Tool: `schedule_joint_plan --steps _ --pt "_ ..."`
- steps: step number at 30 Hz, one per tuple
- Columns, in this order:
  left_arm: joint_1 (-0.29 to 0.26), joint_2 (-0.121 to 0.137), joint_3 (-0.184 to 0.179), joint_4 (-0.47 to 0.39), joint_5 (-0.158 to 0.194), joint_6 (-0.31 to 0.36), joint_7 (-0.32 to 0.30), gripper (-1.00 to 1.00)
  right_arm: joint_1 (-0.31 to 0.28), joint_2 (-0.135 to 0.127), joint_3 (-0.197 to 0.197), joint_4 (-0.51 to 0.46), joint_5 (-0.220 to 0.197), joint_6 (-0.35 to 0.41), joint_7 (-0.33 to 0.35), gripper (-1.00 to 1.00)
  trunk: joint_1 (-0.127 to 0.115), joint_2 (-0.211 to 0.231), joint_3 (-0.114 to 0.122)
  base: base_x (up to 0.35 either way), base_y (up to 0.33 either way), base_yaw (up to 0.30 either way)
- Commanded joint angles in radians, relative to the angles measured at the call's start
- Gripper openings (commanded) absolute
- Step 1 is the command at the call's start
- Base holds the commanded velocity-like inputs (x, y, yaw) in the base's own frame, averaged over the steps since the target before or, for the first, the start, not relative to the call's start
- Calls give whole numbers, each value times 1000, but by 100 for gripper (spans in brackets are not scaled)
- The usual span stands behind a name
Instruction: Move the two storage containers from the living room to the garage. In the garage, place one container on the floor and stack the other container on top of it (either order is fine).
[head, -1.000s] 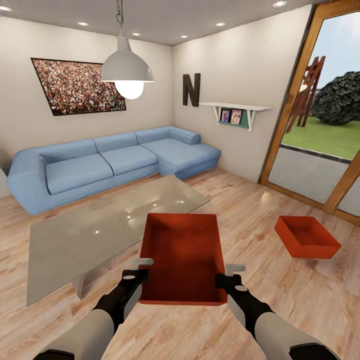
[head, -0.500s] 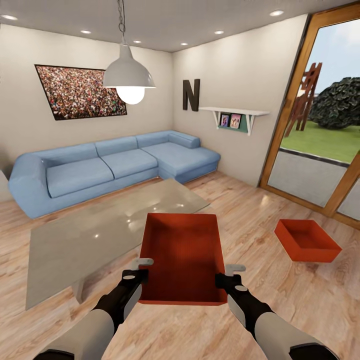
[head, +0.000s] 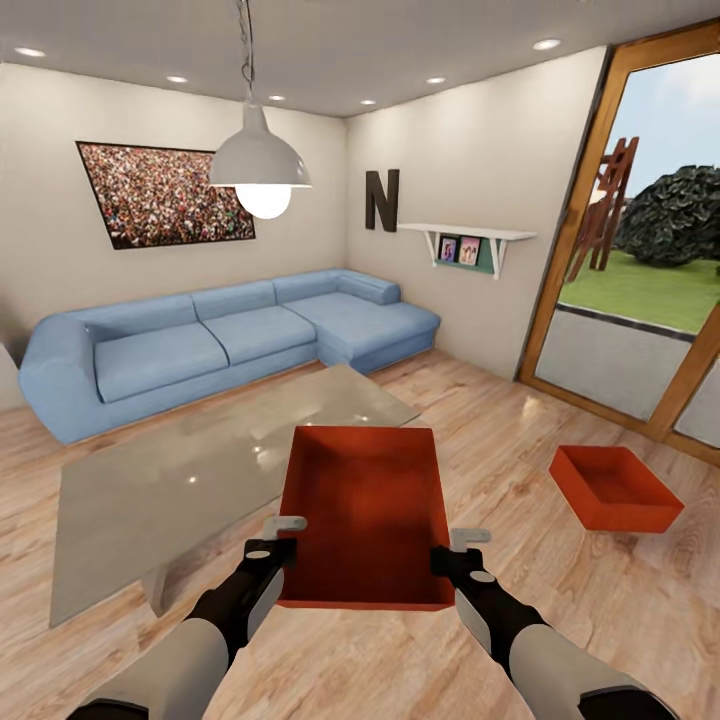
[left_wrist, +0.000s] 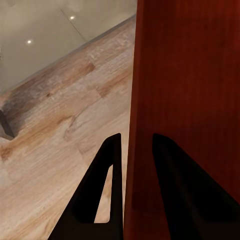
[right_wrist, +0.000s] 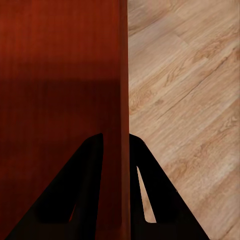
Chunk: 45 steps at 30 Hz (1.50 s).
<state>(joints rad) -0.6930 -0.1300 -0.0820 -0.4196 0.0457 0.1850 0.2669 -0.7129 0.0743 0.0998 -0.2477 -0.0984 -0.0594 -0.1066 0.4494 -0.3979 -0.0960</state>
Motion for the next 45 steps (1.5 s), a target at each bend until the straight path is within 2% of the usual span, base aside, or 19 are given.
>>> schedule_joint_plan --steps 1,45 --pt "0 1 4 1 22 5 11 -100 -2 -1 -20 -2 0 -18 -51 -100 1 -2 0 0 0 0" --pt "-1 1 4 -1 22 3 11 -100 -2 -1 -20 -2 1 -18 -51 -100 1 -2 71 0 0 0"
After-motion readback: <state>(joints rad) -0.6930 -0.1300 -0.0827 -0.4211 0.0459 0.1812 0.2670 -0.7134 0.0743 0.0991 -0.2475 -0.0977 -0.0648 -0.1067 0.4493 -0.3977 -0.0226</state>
